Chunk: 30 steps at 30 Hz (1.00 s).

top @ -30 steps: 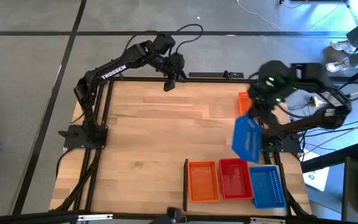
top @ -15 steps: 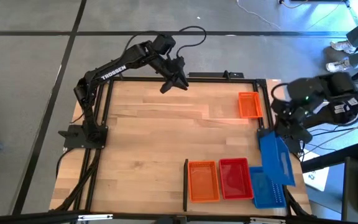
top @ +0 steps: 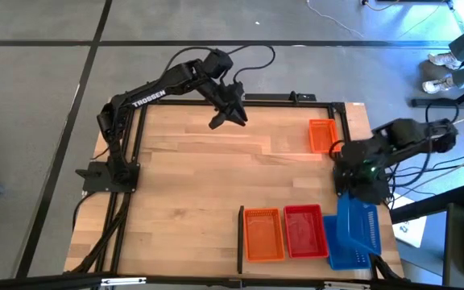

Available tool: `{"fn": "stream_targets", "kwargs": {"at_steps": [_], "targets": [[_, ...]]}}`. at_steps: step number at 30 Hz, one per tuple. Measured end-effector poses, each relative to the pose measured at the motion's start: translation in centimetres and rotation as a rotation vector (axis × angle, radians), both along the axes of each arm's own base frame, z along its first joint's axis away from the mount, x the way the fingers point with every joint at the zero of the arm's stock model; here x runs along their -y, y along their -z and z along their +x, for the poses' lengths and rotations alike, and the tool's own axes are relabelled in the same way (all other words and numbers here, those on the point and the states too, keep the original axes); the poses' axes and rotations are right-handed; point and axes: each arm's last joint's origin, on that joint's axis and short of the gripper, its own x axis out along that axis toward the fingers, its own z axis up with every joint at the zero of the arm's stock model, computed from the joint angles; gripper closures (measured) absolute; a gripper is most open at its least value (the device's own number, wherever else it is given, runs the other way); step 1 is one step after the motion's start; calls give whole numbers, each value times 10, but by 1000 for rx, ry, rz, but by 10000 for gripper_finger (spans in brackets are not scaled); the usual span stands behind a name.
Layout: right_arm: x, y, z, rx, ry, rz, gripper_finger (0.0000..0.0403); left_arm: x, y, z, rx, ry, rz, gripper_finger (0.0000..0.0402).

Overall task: Stack baskets on shelf by color
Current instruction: Stack the blue basket on top of the blue baskets on the shelf

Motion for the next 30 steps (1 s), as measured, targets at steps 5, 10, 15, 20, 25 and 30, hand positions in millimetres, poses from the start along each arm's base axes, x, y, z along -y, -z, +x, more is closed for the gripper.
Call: {"fn": "stream_targets", "kwargs": {"at_steps": [5,10,15,20,25,30], "targets": [[-11,16,10,-76,-44,39,400,-2,1,0,-21,-51,36,312],[-22,18,23,-26,-93,81,399,-3,1,0,-40,-95,40,312],[-28,16,28,-26,-95,84,400,-3,1,0,-40,-95,41,312],[-30,16,29,-60,-68,91,400,-3,1,0,-40,-96,41,312],[-35,19,36,-67,-81,87,401,-3,1,0,-40,-95,41,312],[-41,25,44,-90,-133,74,401,-3,1,0,-40,-95,41,312]]}}
